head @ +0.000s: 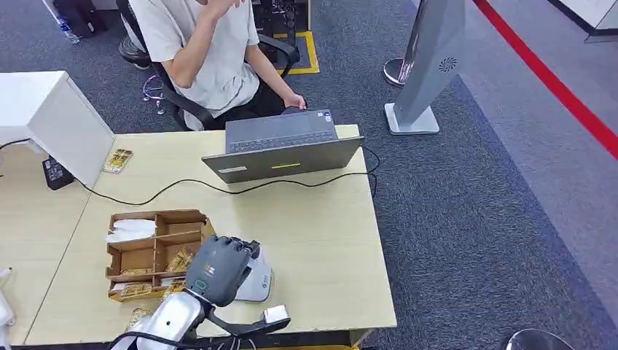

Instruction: Pass the card to the sensor for recognition and then transmit it.

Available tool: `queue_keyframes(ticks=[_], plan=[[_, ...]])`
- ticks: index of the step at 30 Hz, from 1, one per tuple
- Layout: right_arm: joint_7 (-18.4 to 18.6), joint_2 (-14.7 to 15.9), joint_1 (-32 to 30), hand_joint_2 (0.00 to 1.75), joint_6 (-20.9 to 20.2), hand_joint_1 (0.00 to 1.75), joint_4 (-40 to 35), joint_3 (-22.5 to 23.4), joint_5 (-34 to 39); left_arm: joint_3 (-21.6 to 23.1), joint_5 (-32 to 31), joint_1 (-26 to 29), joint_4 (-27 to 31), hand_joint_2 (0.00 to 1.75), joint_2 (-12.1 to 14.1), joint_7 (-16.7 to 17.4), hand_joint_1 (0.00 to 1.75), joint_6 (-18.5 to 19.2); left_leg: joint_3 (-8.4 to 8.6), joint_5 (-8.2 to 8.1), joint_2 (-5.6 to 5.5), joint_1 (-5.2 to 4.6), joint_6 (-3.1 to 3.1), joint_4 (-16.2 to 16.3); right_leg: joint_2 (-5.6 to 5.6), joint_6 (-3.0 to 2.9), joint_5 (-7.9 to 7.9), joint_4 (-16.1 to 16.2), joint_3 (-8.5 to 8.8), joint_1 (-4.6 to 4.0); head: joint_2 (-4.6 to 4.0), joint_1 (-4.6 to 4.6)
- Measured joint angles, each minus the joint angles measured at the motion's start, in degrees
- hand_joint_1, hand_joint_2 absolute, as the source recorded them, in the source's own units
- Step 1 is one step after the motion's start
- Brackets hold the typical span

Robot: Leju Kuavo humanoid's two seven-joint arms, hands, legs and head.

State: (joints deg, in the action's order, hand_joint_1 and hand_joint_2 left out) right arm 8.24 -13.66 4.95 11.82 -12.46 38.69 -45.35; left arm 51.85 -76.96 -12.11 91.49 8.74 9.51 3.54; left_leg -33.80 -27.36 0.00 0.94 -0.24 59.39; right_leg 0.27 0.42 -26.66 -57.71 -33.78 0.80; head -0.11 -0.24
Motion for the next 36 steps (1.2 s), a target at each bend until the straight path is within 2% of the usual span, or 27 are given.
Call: queue_keyframes(ticks=[6, 19, 28, 36], plan=[[0.2, -0.1, 0.1, 1.75, 0.0, 0.0, 0.0, 0.7, -0.2, 1.0, 1.2, -2.4, -0.4, 1.75, 1.2, 1.0, 1.75, 5.2, 0.0, 0.0, -0.01, -0.01, 0.0, 0.0, -0.02, 0.0, 0.0, 0.0, 0.01, 0.0, 0.0, 0.0], [0.7, -0.1, 0.3, 1.75, -0.4, 0.0, 0.1, 1.4, -2.2, 1.8, 4.4, -5.3, -4.5, 1.75, 1.5, 2.8, 1.75, 10.6, 0.01, 0.0, 0.0, -0.01, 0.0, 0.0, -0.03, -0.01, 0.0, 0.0, 0.0, 0.0, 0.0, -0.02], [1.2, -0.1, 0.4, 1.75, -0.6, 0.0, 0.1, 1.5, -3.2, 2.7, 6.2, -6.1, -9.1, 1.75, 1.2, 2.6, 1.75, 12.4, 0.01, 0.0, 0.0, -0.01, 0.0, 0.0, -0.03, -0.01, -0.01, 0.0, 0.0, 0.0, 0.0, -0.02], [1.2, -0.1, 0.5, 1.75, -0.7, 0.0, 0.1, 1.5, -3.5, 3.1, 7.0, -6.6, -10.6, 1.75, 1.0, 2.2, 1.75, 13.4, 0.02, 0.0, 0.0, -0.01, 0.0, 0.0, -0.03, -0.01, -0.01, 0.0, 0.03, 0.0, -0.02, 0.0]])
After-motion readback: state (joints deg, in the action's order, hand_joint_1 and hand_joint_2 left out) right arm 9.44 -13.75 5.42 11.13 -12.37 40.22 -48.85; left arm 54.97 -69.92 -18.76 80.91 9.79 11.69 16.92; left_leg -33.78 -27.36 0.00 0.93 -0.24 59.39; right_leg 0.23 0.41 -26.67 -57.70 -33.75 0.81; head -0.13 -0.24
